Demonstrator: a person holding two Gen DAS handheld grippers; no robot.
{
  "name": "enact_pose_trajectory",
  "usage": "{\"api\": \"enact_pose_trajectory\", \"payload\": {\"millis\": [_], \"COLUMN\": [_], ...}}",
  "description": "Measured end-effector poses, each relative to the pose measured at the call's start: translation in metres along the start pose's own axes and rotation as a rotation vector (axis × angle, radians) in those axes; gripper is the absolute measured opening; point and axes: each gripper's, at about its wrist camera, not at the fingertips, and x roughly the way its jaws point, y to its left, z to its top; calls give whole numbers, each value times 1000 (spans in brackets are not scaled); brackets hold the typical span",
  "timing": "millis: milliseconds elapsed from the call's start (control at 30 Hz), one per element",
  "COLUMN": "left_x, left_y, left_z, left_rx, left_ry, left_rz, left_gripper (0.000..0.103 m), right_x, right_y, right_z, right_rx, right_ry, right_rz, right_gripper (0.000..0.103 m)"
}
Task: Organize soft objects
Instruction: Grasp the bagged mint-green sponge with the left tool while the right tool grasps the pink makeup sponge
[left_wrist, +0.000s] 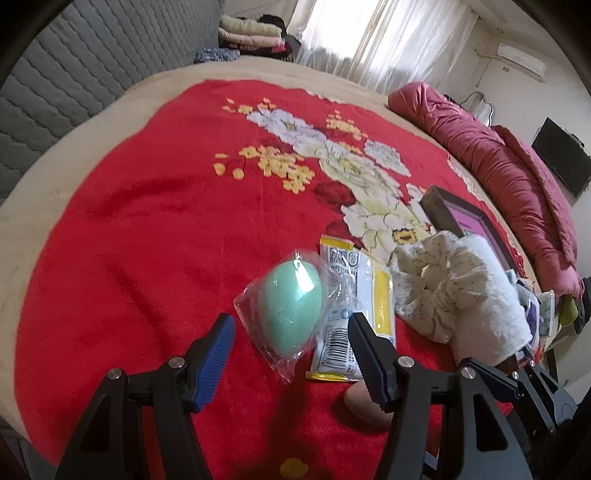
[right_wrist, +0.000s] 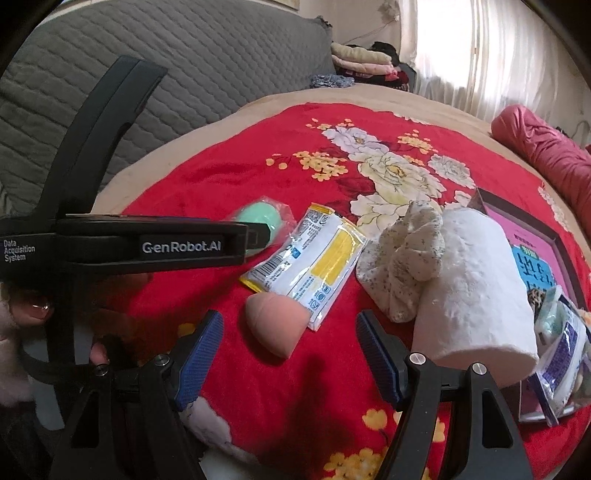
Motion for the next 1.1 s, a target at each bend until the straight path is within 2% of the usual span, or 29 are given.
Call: {"api": "enact_pose_trajectory", "payload": {"millis": [133,367,600,867,1000,1100], "left_x": [11,17,25,30,32,33], "left_y": [9,17,15,14,14,14], "left_z": [1,5,8,9,10,10], "left_rx": [-36,-48,-30,-27,-33,-36], "left_ry": [23,3,2,3,1,1], "left_rz": [-25,-68,-77,-96,-106,-120], "left_gripper": [63,63,63,63,51,47], "right_x": [12,27,36,34,31,29], "right_y": [1,7,7,4,-2,-4], "right_z": [0,1,-1,-3,-4,-4], "right_rx": [-8,-57,-79,-90,-73,-71], "right_ry": [15,6,6,-10,-14,-20], "right_rz": [0,4,14,42,50,51], "right_gripper": [75,76,53,47,47,47]}}
